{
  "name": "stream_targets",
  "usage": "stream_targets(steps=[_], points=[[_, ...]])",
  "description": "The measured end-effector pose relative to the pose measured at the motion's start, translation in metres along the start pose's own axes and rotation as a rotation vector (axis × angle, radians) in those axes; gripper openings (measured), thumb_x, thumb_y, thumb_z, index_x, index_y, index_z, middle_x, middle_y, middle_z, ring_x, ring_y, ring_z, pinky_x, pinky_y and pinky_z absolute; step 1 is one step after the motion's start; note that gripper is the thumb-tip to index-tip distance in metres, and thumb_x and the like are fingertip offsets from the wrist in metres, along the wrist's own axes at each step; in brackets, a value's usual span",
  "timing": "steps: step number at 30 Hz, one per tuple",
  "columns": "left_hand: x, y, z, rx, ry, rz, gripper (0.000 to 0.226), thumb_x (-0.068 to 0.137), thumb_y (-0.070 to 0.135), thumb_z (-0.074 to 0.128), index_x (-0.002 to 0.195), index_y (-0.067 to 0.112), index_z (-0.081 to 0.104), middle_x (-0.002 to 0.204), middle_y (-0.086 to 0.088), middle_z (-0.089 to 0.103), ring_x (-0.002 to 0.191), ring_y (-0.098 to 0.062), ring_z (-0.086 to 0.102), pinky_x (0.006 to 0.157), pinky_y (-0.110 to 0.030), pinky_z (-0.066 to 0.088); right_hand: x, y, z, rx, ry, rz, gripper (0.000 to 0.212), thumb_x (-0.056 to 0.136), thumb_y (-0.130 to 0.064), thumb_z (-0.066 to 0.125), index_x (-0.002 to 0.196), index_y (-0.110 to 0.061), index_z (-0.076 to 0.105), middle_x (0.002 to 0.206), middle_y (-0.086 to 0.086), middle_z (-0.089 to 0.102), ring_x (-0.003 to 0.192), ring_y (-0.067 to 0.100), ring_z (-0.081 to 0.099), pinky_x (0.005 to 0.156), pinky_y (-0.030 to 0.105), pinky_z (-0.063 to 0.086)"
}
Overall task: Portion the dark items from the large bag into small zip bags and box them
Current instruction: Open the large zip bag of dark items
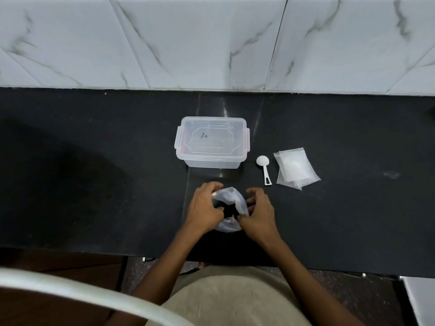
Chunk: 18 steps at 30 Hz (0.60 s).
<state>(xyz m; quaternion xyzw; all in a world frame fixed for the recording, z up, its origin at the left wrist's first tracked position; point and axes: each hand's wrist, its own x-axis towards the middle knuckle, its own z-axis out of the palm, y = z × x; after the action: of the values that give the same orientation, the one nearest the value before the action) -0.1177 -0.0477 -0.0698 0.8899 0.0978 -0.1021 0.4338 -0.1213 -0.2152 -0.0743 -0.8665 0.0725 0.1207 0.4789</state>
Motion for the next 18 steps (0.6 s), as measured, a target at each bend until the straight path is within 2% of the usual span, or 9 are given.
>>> stream_targets(steps=[2, 4, 6, 8, 11, 14, 18], points=[[0.0, 0.005, 0.002, 0.033, -0.016, 0.14, 0.051, 0.075, 0.006, 0.072, 0.122, 0.026, 0.063, 0.118, 0.01, 0.064, 0.111, -0.013, 0.061, 0.096, -0.032, 0.051, 0.001, -0.002, 0.0, -0.003, -0.021, -0.04, 0.063, 0.069, -0.003, 0.073, 0.125, -0.022, 0.051, 0.108, 0.0, 0.058, 0.094, 0.012, 0.062, 0.079, 0.032, 0.057], [0.002, 0.008, 0.001, 0.116, 0.081, 0.172, 0.035, 0.082, 0.012, 0.065, 0.114, 0.028, 0.068, 0.11, 0.01, 0.07, 0.101, -0.013, 0.066, 0.087, -0.033, 0.054, 0.001, -0.003, 0.0, -0.055, -0.045, -0.096, 0.063, 0.071, 0.0, 0.069, 0.127, -0.021, 0.05, 0.11, 0.0, 0.056, 0.095, 0.011, 0.06, 0.081, 0.031, 0.055], [0.004, 0.01, -0.001, 0.129, 0.22, 0.077, 0.028, 0.085, 0.011, 0.059, 0.101, 0.03, 0.071, 0.096, 0.013, 0.073, 0.088, -0.011, 0.067, 0.077, -0.032, 0.054, 0.001, -0.002, -0.003, -0.137, -0.049, -0.156, 0.063, 0.075, 0.001, 0.065, 0.131, -0.021, 0.049, 0.112, -0.001, 0.051, 0.093, 0.012, 0.056, 0.082, 0.031, 0.052], [0.005, 0.01, -0.003, 0.036, 0.322, -0.017, 0.03, 0.084, 0.006, 0.056, 0.094, 0.029, 0.072, 0.087, 0.013, 0.073, 0.081, -0.01, 0.067, 0.073, -0.033, 0.055, 0.003, -0.002, -0.007, -0.202, -0.021, -0.195, 0.061, 0.078, -0.001, 0.066, 0.133, -0.021, 0.048, 0.112, -0.002, 0.05, 0.09, 0.015, 0.057, 0.082, 0.036, 0.054], [0.002, 0.013, -0.002, -0.046, 0.411, -0.065, 0.03, 0.085, 0.001, 0.054, 0.09, 0.027, 0.068, 0.084, 0.011, 0.07, 0.078, -0.012, 0.065, 0.071, -0.037, 0.055, 0.006, -0.008, -0.01, -0.23, 0.031, -0.185, 0.061, 0.08, -0.02, 0.074, 0.133, -0.023, 0.045, 0.108, -0.003, 0.053, 0.088, 0.015, 0.059, 0.081, 0.035, 0.054], [0.007, 0.016, -0.005, -0.048, 0.427, -0.129, 0.025, 0.083, 0.002, 0.052, 0.09, 0.023, 0.062, 0.087, 0.008, 0.067, 0.081, -0.016, 0.063, 0.074, -0.043, 0.055, 0.006, -0.016, -0.007, -0.199, 0.024, -0.125, 0.068, 0.074, -0.04, 0.078, 0.13, -0.023, 0.044, 0.1, -0.004, 0.059, 0.089, 0.015, 0.061, 0.081, 0.034, 0.053], [0.01, 0.02, -0.012, -0.03, 0.409, -0.204, 0.024, 0.08, 0.001, 0.05, 0.097, 0.017, 0.055, 0.098, -0.001, 0.062, 0.088, -0.024, 0.06, 0.079, -0.047, 0.052, 0.011, -0.029, -0.005, -0.096, 0.007, 0.0, 0.069, 0.068, -0.047, 0.081, 0.122, -0.024, 0.046, 0.086, -0.004, 0.067, 0.083, 0.013, 0.065, 0.078, 0.031, 0.053]])
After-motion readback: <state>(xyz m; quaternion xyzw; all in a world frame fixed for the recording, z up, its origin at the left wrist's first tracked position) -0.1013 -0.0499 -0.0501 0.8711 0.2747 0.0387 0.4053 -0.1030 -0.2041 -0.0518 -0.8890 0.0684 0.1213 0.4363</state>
